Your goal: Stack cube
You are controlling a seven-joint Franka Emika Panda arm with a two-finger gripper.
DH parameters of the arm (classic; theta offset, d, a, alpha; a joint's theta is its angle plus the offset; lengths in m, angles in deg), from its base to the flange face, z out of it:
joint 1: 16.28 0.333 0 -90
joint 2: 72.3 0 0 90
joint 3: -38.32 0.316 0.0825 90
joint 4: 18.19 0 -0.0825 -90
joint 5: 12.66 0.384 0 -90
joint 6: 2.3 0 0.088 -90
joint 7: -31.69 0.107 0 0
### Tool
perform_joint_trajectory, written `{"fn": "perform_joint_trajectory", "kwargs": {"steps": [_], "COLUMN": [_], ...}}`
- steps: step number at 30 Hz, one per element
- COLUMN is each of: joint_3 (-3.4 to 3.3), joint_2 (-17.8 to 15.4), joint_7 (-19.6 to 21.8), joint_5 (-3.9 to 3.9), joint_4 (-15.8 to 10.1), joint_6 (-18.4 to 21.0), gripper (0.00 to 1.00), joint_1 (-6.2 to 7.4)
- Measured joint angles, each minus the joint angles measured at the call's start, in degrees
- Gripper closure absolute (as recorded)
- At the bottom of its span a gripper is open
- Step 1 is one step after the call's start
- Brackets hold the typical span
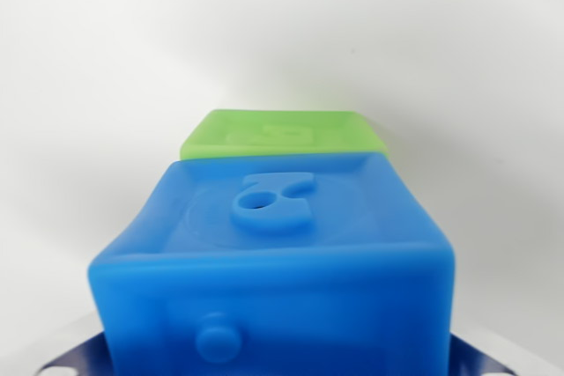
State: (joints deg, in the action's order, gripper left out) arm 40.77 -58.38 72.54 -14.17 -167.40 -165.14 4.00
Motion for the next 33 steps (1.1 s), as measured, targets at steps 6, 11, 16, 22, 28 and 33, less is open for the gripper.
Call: {"fn": "perform_joint_trajectory", "kwargs": {"steps": [6, 11, 16, 22, 28, 33], "joint_3": [0.00, 0.00, 0.00, 0.00, 0.00, 0.00], "joint_2": [0.00, 0.00, 0.00, 0.00, -0.03, -0.89], "joint_7": [0.00, 0.00, 0.00, 0.00, 0.00, -0.04], "joint_5": [0.00, 0.00, 0.00, 0.00, 0.00, 0.01], "joint_4": [0.01, 0.01, 0.02, 0.02, 0.01, -0.08], "joint_6": [-0.01, -0.01, -0.01, -0.01, 0.03, 0.73], "gripper": [0.00, 0.00, 0.00, 0.00, 0.00, 0.00], "joint_1": [0.00, 0.00, 0.00, 0.00, 0.00, -0.01]}}
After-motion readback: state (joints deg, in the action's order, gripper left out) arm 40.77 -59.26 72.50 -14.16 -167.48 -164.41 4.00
